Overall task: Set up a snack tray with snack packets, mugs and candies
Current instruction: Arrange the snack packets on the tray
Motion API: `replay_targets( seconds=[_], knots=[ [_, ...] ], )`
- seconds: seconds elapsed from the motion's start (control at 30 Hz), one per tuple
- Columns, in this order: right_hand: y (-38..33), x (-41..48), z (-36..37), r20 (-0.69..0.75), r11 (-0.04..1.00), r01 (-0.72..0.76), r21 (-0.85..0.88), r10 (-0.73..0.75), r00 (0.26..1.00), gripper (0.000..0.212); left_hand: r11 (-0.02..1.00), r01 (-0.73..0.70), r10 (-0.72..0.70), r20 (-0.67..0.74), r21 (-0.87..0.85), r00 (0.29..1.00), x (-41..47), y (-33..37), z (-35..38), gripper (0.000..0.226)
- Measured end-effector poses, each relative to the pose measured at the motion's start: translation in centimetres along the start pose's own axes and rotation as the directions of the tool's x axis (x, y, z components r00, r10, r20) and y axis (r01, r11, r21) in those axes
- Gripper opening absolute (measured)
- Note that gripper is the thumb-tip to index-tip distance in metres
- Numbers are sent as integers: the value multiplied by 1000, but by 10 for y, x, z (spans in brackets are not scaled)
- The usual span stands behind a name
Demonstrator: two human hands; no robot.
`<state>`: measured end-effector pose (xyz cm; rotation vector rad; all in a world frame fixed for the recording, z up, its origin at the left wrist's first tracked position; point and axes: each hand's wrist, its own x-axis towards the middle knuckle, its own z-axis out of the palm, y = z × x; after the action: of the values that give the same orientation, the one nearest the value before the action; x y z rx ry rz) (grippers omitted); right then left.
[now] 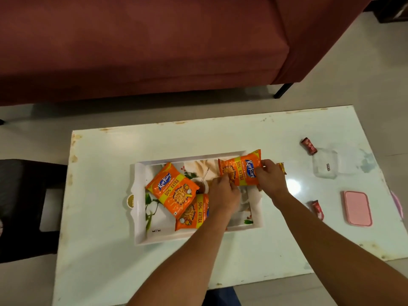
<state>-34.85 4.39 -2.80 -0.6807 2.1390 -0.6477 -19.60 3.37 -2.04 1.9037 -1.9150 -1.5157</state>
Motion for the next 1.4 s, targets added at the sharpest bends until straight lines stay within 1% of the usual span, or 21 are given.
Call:
replay_targets(
  seconds=[0.13,0.2,0.27,0.3,0.33,0.37,0.4,0.43,0.47,0.53,0.57,0.6,0.67,0.77,0.83,0.93,1.0,1.07,1.17,1.23,1.4],
  knots=[
    [-1,-7,5,-110,987,14,-163,-32,993,37,998,-37,37,-5,41,999,-1,-3,2,37],
    [-1,-16,5,-211,983,31,-179,-69,975,41,997,-66,67,-27,40,997,-4,-5,0,38],
    [2,-34,6,-354,972,105,-210,-176,919,41,993,-110,114,-121,36,986,-12,-11,-4,36],
    [5,-46,8,-406,964,143,-226,-226,886,39,992,-122,127,-201,39,971,-20,-16,-7,33],
    [8,-59,14,-426,961,167,-222,-250,869,37,993,-112,119,-295,42,948,-29,-24,-10,28],
    [11,-73,21,-408,964,166,-206,-239,881,34,996,-77,85,-382,36,920,-40,-33,-13,24],
    [14,-87,32,-346,974,139,-179,-194,918,32,1000,-18,27,-444,26,895,-50,-44,-15,20],
    [16,-98,44,-246,985,81,-155,-117,962,31,998,51,-34,-477,24,878,-60,-57,-16,18],
    [19,-107,58,-132,989,17,-144,-37,991,34,992,122,-87,-494,39,865,-68,-69,-17,18],
    [22,-118,82,50,984,-65,-166,74,996,49,969,238,-172,-512,67,842,-75,-89,-21,22],
    [22,-119,92,93,978,-61,-201,81,992,57,957,283,-210,-517,66,830,-75,-96,-24,25],
    [21,-118,99,111,970,-41,-242,70,991,60,946,320,-246,-518,57,819,-73,-100,-27,28],
    [17,-115,108,144,963,-25,-267,66,987,55,929,368,-299,-503,40,811,-69,-104,-31,30],
    [15,-111,107,186,988,-31,-152,60,981,44,929,368,-316,-467,23,826,-66,-102,-26,29],
    [13,-113,94,156,998,-1,-61,10,988,39,946,324,-300,-461,-27,835,-68,-94,-18,29],
    [15,-117,61,96,997,31,69,-37,995,32,976,190,-218,-442,-108,870,-74,-76,-2,28],
    [19,-117,35,56,994,41,101,-47,997,36,984,112,-161,-409,-141,898,-76,-60,9,27],
    [26,-113,15,7,995,32,96,-33,999,42,984,80,-133,-362,-158,923,-76,-45,20,29],
    [39,-106,2,-48,998,7,62,-4,999,46,979,98,-142,-253,-177,957,-73,-34,38,35],
    [47,-101,1,-73,1000,-7,22,9,997,47,982,106,-137,-199,-159,970,-70,-33,48,38],
    [60,-94,3,-117,996,-56,-65,49,992,53,992,104,-116,-188,-73,975,-63,-33,56,41]
  ],
)
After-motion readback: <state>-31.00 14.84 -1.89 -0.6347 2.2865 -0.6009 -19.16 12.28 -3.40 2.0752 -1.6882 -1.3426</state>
